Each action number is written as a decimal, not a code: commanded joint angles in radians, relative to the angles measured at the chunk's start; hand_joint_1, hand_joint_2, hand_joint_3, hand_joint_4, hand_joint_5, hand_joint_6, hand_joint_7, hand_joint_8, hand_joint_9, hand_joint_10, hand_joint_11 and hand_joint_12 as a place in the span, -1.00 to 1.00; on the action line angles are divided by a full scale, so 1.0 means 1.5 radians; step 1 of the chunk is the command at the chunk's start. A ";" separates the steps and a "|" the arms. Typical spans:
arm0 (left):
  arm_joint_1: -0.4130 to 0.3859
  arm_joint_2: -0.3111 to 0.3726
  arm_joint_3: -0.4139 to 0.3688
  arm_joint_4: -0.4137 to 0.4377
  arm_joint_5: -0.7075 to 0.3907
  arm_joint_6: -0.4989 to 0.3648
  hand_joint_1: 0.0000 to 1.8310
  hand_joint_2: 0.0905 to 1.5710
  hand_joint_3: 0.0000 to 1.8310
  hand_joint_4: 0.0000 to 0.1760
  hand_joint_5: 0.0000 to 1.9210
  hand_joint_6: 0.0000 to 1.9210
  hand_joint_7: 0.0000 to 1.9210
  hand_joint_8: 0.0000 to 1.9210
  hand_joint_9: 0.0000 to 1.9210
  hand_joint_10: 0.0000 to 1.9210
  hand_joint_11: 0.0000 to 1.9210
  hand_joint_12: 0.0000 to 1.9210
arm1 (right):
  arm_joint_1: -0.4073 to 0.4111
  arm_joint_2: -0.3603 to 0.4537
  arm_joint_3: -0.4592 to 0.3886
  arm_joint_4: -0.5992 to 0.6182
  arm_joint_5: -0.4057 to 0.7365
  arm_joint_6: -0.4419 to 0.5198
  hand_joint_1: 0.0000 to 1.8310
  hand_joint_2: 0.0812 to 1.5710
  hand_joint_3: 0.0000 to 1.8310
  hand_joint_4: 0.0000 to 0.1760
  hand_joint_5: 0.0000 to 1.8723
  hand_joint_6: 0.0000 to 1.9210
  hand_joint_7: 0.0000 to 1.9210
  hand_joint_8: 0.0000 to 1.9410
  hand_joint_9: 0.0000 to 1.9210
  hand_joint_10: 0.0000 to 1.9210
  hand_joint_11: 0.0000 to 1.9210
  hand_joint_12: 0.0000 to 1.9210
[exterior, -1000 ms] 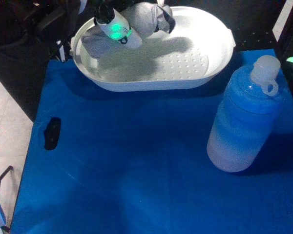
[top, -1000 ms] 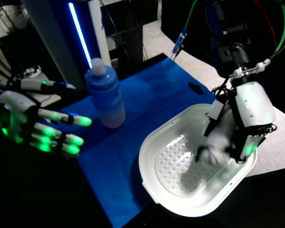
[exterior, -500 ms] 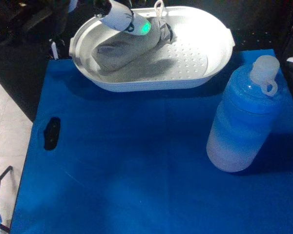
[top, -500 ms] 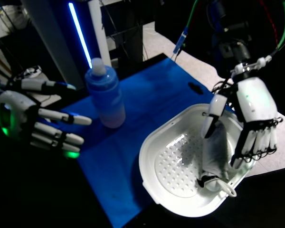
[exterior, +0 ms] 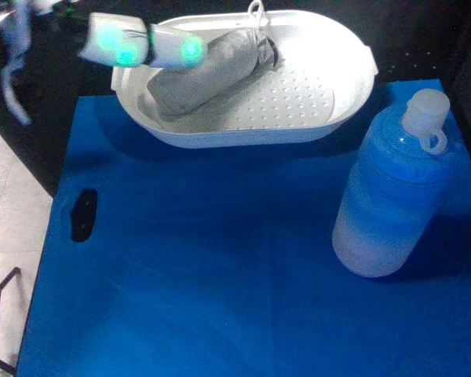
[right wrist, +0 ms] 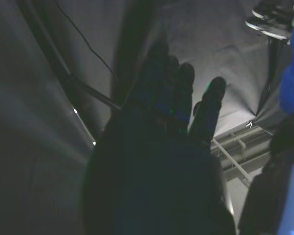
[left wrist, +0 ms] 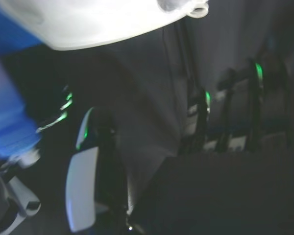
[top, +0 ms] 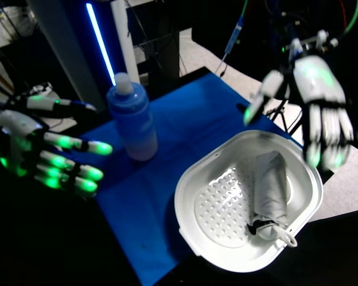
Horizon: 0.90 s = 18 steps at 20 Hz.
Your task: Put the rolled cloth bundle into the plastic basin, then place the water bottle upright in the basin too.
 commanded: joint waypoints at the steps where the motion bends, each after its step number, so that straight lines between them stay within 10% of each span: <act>1: 0.014 0.022 -0.013 -0.032 -0.122 -0.008 -0.61 0.00 -1.00 1.00 -1.00 -1.00 -1.00 -1.00 -1.00 -1.00 -1.00 -1.00 | 0.012 0.002 0.000 -0.004 0.085 0.008 -0.19 0.22 -1.00 1.00 -0.94 -1.00 -0.97 -1.00 -0.89 -1.00 -0.76 -1.00; 6: 0.199 0.151 -0.165 -0.152 -0.290 0.032 -0.62 0.00 -1.00 1.00 -1.00 -1.00 -1.00 -1.00 -1.00 -1.00 -1.00 -1.00 | 0.050 -0.004 -0.011 -0.033 0.087 0.015 -0.17 0.13 -1.00 1.00 -0.99 -1.00 -0.98 -1.00 -0.89 -1.00 -0.76 -1.00; 13: 0.537 0.205 -0.335 -0.389 -0.658 0.051 -0.38 -0.03 -1.00 1.00 -1.00 -1.00 -1.00 -1.00 -1.00 -1.00 -1.00 -1.00 | 0.095 -0.042 -0.034 -0.079 0.093 0.016 -0.05 0.01 -1.00 1.00 -0.97 -1.00 -0.92 -0.99 -0.90 -1.00 -0.77 -0.99; 18: 0.597 0.192 -0.364 -0.435 -0.721 0.043 -0.33 -0.05 -1.00 1.00 -1.00 -1.00 -1.00 -1.00 -1.00 -1.00 -1.00 -1.00 | 0.121 -0.082 -0.030 -0.083 0.093 0.016 0.01 -0.01 -1.00 1.00 -0.90 -0.98 -0.89 -0.99 -0.88 -1.00 -0.77 -0.99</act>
